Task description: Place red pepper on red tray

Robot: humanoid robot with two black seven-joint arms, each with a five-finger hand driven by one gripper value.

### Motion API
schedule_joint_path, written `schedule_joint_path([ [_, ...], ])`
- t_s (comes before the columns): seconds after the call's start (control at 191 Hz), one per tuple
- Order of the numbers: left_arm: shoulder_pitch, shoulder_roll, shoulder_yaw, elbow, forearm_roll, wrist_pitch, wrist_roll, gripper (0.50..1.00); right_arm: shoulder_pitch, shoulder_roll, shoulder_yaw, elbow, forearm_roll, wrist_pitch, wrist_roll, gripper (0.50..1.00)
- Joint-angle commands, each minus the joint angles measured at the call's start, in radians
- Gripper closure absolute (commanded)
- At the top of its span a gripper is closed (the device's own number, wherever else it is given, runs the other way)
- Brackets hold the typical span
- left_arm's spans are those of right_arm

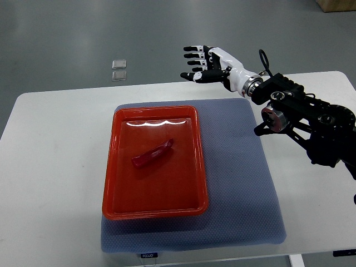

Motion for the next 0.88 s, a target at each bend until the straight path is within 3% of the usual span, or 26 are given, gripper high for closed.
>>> schedule_joint_path([
  [0.0, 0.0, 0.0, 0.0, 0.0, 0.0, 0.0, 0.0, 0.5, -0.085, 0.032, 0.183, 0.0, 0.114, 0.008, 0.023, 0.64],
  [0.078, 0.001, 0.0, 0.001, 0.0, 0.0, 0.0, 0.0, 0.5, -0.151, 0.059, 0.287, -0.004, 0.223, 0.047, 0.044, 0.605],
  [0.251, 0.0, 0.0, 0.0, -0.002, 0.0, 0.0, 0.0, 0.5, -0.256, 0.066, 0.377, -0.035, 0.321, 0.197, 0.047, 0.601],
  [0.397, 0.0, 0.0, 0.001, -0.002, 0.0, 0.0, 0.0, 0.5, -0.29, 0.088, 0.379, -0.069, 0.345, 0.266, 0.049, 0.587],
  [0.873, 0.0, 0.0, 0.001, -0.002, 0.0, 0.0, 0.0, 0.5, -0.322, 0.108, 0.379, -0.11, 0.347, 0.292, 0.07, 0.587],
])
